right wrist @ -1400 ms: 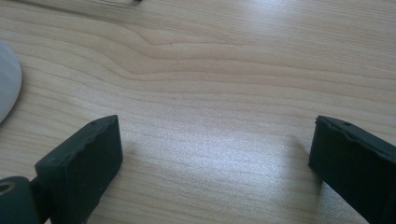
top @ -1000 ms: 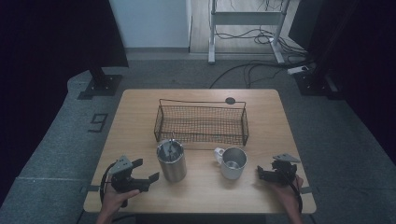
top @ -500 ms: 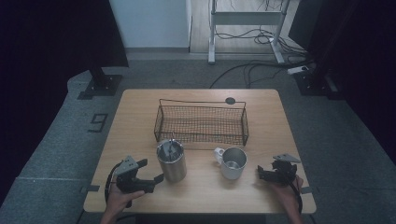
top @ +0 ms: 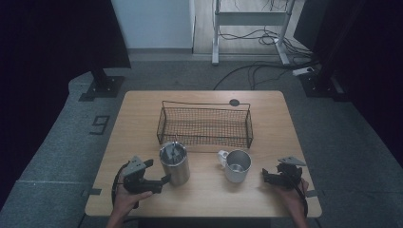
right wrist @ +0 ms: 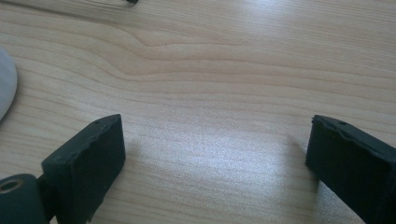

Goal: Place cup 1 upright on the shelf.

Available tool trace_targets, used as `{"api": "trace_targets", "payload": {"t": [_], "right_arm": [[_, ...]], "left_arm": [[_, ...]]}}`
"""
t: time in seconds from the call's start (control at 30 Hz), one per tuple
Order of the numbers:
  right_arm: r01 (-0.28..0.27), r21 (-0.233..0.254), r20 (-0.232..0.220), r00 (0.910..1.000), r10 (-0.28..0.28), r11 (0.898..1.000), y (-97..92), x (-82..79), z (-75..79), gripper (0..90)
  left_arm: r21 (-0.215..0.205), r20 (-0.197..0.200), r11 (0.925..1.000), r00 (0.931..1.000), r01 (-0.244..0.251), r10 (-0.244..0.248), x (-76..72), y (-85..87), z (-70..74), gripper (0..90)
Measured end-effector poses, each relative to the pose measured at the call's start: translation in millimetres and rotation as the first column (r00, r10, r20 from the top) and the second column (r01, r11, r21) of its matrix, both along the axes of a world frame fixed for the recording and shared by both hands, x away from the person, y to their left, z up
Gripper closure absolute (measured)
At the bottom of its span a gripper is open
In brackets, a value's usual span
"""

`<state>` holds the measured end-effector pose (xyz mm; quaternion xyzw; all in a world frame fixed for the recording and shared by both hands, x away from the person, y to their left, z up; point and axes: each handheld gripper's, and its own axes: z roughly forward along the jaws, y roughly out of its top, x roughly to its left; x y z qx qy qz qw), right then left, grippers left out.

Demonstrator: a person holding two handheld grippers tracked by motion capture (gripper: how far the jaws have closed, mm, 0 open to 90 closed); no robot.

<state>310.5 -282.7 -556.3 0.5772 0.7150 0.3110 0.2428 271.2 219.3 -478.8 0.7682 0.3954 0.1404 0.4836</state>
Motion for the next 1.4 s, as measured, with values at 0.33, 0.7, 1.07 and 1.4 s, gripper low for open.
{"api": "trace_targets", "payload": {"t": [0.33,0.7,1.07,1.4], "right_arm": [[0.002,0.000,0.001,1.0000,-0.002,1.000,0.0,-0.2,0.0,5.0],[0.005,0.002,0.002,1.0000,-0.005,1.000,0.0,-0.5,0.1,5.4],[0.005,0.002,0.003,1.0000,-0.005,1.000,-0.1,-0.5,0.1,5.6],[0.006,0.002,0.003,1.0000,-0.006,1.000,-0.1,-0.5,0.1,5.7]], "left_arm": [[0.004,0.012,0.9999,0.9998,0.014,-0.014,3.2,-15.9,2.1,4.1],[0.017,0.018,0.9999,0.9998,0.001,-0.001,10.9,-31.6,-0.2,3.0],[0.025,0.020,0.9996,0.9997,-0.016,0.016,22.8,-41.2,-4.0,0.3],[0.046,0.052,0.9983,0.9981,-0.036,0.033,27.5,-50.1,-7.0,1.3]]}}
